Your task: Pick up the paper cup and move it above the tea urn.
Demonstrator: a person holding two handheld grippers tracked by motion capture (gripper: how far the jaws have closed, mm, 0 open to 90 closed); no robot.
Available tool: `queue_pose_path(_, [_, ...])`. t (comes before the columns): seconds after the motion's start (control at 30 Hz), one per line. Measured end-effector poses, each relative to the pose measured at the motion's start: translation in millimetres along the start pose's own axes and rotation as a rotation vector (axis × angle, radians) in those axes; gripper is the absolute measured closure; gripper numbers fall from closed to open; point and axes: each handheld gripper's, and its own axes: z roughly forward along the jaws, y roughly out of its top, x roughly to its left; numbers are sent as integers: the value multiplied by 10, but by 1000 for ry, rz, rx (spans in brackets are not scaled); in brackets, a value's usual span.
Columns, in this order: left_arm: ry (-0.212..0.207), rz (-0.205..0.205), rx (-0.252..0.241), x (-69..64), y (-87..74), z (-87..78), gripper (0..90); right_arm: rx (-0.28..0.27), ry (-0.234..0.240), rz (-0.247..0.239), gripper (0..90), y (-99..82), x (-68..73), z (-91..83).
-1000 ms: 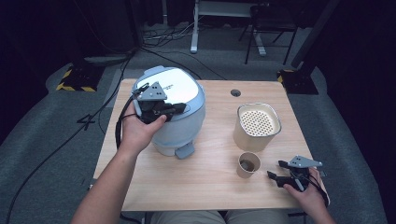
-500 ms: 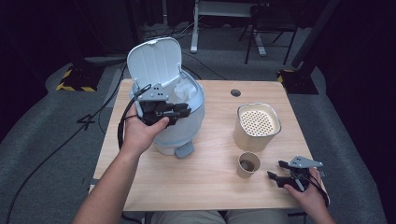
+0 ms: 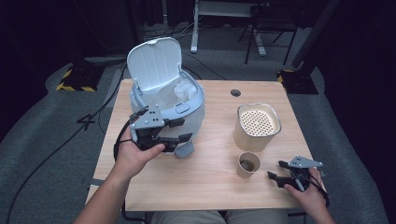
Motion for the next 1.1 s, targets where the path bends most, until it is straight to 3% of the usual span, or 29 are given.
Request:
queue_pose_path(0.17, [-16, -12, 20, -79, -211, 38, 433, 4, 7, -11, 255, -5, 13, -5])
queue_pose_path(0.2, [-19, -19, 32, -108, -300, 62, 432, 6, 26, -6, 258, -7, 31, -19])
queue_pose_path(0.43, [-5, -48, 74, -180, -613, 159, 419, -2, 55, 3, 240, 47, 72, -118])
queue_pose_path(0.57, [11, -100, 108, -173, -922, 265, 410, -32, 94, 23, 201, 99, 106, -190])
queue_pose_path(0.7, [34, -122, 153, -166, -1069, 334, 363, -58, 121, 21, 191, 152, 157, -222])
queue_pose_path(0.77, [51, -148, 187, -159, -1217, 401, 350, -115, 180, 47, 190, 202, 199, -252])
queue_pose_path(0.93, [62, -160, 238, -166, -1433, 508, 337, -117, 181, -6, 174, 276, 278, -269])
queue_pose_path(1.1, [100, -183, 302, -138, -1572, 594, 308, -112, 196, -39, 160, 321, 349, -219])
